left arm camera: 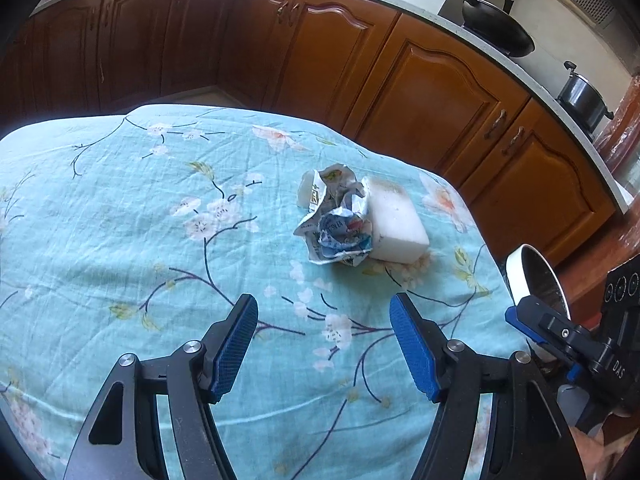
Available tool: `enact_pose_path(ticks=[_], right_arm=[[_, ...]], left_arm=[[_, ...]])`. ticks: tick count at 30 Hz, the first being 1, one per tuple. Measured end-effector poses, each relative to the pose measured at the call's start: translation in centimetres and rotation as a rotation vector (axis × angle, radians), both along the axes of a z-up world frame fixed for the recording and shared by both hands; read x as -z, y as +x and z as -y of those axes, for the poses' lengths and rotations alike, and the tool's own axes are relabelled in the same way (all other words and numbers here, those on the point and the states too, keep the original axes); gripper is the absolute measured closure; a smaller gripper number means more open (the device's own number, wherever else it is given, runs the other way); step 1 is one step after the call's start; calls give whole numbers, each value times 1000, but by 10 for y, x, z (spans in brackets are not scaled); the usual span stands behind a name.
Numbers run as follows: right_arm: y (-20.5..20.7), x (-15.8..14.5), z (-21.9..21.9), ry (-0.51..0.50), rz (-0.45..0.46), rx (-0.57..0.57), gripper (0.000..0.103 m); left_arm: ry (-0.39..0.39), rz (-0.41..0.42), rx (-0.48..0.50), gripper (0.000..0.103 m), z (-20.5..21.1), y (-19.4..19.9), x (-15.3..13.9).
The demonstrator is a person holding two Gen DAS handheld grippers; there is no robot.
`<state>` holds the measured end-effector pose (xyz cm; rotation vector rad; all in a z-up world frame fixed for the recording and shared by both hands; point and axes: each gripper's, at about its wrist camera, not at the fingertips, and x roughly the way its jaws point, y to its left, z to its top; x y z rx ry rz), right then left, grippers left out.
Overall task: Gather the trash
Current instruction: 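Grasp the foil wrapper with the left tool while the right tool grasps the white foam block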
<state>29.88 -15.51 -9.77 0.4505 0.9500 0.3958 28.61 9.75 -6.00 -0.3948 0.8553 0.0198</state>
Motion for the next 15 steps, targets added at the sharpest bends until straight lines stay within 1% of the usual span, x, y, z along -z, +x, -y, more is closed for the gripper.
enact_pose_path(ticks=[4,5,6,7,8,9,11,14,15], right_arm=[[23,4,-10,29,-8,-20,7],[29,5,-11,43,-15,-25,11],[35,8,-14,53,-26,-28,20],[42,10,-15,57,-41,-29,26],[48,13,-18,59,-53,-32,37],[56,15,-21,64,-64,-35,44],[68,20,-26,72,-78,-40,48],[84,26,-32,87,-99,-40,53],[88,29,-34,87,-107,-40,57]], left_arm=[[3,-6,0,35,-9,21,2],[-7,-10,-3,35,-12,26,3],[-21,-13,-6,35,-15,32,5],[-34,-17,-10,35,-19,38,7],[-41,-21,-14,35,-22,44,9],[-45,-27,-18,35,-25,49,11],[-60,-29,-12,35,-27,60,13],[-50,-28,-3,36,-25,74,17],[-47,-29,3,36,-24,78,18]])
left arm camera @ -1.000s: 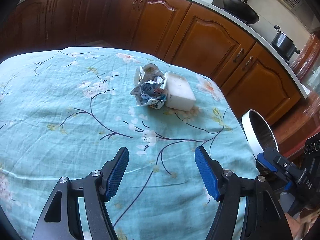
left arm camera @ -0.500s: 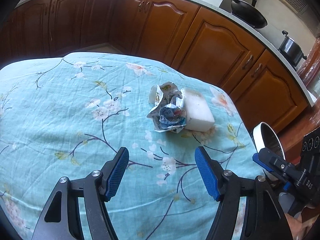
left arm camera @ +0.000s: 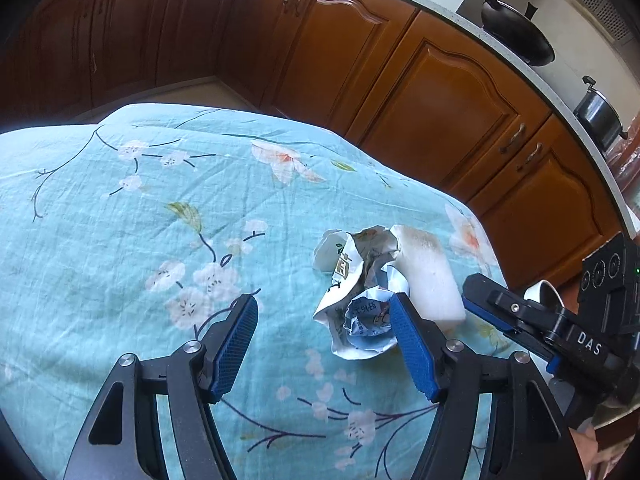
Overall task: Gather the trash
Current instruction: 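Grasp the foil wrapper with the left tool while the right tool grasps the white foam block, then carry the wrapper and foam block over the bin and open both tools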
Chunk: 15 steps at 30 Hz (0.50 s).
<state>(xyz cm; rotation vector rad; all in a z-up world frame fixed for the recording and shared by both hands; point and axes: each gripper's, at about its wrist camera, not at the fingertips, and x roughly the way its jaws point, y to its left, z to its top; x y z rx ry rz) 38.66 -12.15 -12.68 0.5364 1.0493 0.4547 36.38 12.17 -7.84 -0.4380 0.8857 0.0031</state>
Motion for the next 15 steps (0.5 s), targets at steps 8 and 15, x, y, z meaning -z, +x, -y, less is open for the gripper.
enact_pose_path(ticks=[8,15], right_arm=[[1,11,-5,6,-11,-22,81],[-22,-5,23,20,28,4,87]], left_arm=[[1,-1,94,82,16,17,11],[49,40,119,86,27,-3,-4]])
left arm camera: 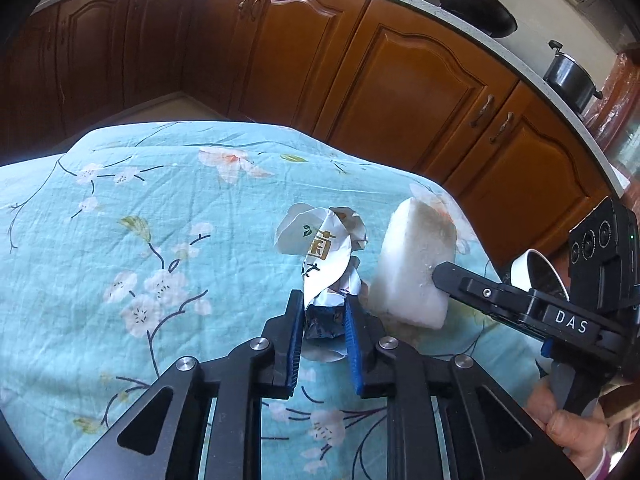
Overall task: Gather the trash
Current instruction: 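Carry the wrapper and foam block over the bin and open both tools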
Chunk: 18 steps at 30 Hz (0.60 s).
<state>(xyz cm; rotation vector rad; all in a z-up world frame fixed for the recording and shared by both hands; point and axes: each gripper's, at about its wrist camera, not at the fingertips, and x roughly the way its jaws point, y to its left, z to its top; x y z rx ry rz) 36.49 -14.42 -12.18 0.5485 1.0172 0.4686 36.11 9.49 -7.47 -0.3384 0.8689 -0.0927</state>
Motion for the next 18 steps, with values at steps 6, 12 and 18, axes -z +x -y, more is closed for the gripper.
enact_pose_path(ticks=[6,12,18], right_arm=[[-31,-16,31,-10,38,37,88],[-59,-28,58,-31,71,78,88],[-86,-38,87,-44,91,129,88]], left_arm=[[-28,20,33,86,16,-28,-13],[-49,37,98,86,44,-50,-24],[-55,47,168,86,76,-61,-32]])
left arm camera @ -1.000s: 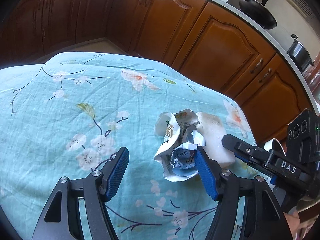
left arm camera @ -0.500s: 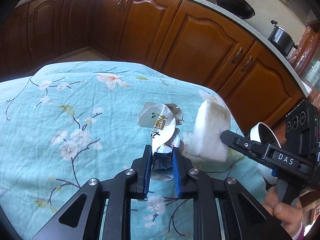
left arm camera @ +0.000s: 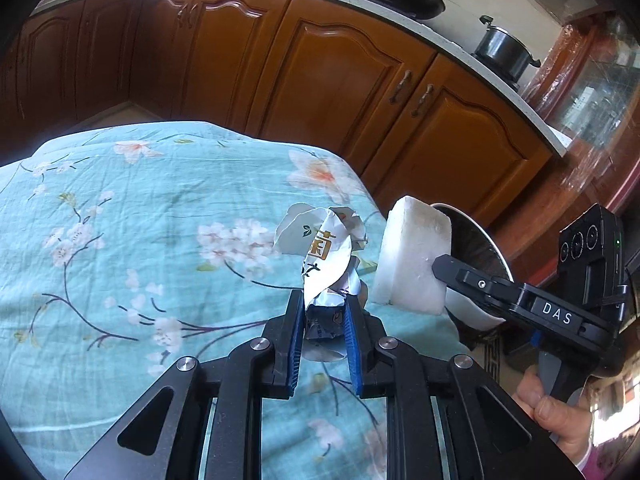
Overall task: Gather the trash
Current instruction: 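Carry the wrapper and foam block over the bin and open both tools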
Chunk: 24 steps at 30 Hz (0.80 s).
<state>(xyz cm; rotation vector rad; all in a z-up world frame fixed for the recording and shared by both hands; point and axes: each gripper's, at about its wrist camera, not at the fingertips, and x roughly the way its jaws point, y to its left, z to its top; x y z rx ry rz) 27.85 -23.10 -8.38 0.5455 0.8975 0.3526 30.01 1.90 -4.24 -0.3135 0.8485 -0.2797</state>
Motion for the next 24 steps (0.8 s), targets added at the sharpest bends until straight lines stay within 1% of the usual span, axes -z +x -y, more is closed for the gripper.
enact_pose_path(ticks=[13,24], right_arm=[[-49,-10,78,-9,26,155,88],[-68,-11,129,-16,33,251,88]], left_arm=[[14,13,117,86,67,-12,-12],[33,29,183,86,109,-2,-20]])
